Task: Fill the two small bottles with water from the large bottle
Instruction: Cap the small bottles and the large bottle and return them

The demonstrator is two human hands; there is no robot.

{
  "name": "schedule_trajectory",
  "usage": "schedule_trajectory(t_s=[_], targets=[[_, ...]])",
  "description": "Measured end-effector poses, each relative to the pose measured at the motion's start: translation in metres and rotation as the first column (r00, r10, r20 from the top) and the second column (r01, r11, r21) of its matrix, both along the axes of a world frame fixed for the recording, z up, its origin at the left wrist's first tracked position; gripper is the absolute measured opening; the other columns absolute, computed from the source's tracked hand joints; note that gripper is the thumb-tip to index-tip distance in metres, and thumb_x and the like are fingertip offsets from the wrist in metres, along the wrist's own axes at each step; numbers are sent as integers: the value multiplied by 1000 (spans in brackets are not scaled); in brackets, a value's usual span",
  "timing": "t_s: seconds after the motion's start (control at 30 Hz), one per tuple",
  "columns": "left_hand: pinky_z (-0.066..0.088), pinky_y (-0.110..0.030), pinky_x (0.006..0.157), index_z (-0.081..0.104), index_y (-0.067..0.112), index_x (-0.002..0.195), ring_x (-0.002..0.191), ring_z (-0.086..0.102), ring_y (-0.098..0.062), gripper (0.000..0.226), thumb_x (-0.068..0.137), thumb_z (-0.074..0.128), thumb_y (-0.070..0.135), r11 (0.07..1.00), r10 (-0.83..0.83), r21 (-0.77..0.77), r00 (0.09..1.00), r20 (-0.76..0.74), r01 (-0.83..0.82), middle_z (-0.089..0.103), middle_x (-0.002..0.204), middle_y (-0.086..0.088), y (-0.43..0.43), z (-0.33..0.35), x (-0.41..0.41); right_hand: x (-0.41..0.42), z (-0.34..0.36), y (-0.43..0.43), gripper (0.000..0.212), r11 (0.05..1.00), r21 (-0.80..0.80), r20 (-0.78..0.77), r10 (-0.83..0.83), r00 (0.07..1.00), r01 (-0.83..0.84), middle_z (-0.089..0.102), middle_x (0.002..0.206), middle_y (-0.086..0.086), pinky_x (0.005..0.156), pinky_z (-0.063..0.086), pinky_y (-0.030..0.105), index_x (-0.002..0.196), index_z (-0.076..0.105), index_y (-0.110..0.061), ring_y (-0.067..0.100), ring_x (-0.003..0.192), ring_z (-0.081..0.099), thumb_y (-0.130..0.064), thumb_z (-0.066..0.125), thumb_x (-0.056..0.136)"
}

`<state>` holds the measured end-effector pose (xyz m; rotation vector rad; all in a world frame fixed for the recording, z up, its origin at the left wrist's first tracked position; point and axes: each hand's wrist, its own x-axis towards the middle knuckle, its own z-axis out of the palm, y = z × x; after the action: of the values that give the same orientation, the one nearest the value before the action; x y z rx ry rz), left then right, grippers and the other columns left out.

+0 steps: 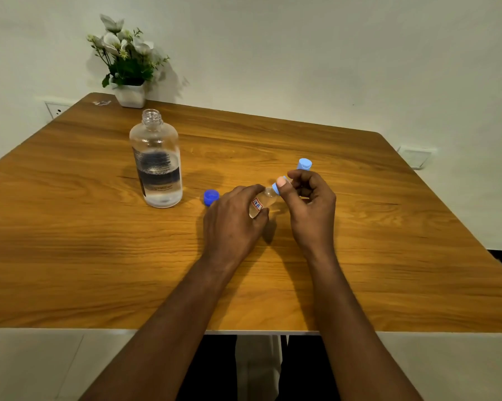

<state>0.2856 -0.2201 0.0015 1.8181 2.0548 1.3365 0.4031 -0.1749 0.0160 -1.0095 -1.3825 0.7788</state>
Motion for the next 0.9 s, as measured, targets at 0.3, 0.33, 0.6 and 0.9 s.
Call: schedule_trajectory(t_s=[0.3, 0.33, 0.6, 0.9], targets=[[40, -28, 68, 65, 29, 115, 96, 63, -17, 34, 82, 66, 28, 1000, -5, -8, 1000, -1, 5, 68, 107, 6, 1, -1, -1, 1, 2, 0, 18, 1000, -13, -6, 8, 1000, -8, 65, 86, 0, 70, 50, 24, 97, 68, -18, 9, 76, 59, -12, 74, 82], [41, -28, 67, 65, 29, 114, 95, 63, -18, 33, 81, 66, 28, 1000, -4, -5, 1000, -6, 4, 69, 105, 6, 1, -1, -1, 1, 1, 0, 18, 1000, -15, -7, 6, 1000, -6, 65, 86, 0, 70, 50, 25, 98, 68, -18, 10, 76, 59, -15, 75, 82], [44, -30, 68, 64, 31, 115, 94, 63, -17, 33, 82, 64, 29, 1000, -1, -12, 1000, -10, 1, 69, 106, 7, 0, 0, -1, 1, 1, 0, 16, 1000, -26, -6, 0, 1000, 0, 70, 89, -1, 72, 51, 25, 95, 71, -15, 8, 78, 62, -4, 69, 83], [42, -29, 67, 65, 29, 115, 94, 63, -18, 34, 81, 66, 28, 1000, 0, -8, 1000, -6, 0, 69, 106, 6, 0, 0, -1, 1, 3, -2, 22, 1000, -7, -24, 9, 1000, -9, 68, 94, -6, 74, 52, 22, 99, 67, -21, 5, 81, 62, -5, 64, 84]])
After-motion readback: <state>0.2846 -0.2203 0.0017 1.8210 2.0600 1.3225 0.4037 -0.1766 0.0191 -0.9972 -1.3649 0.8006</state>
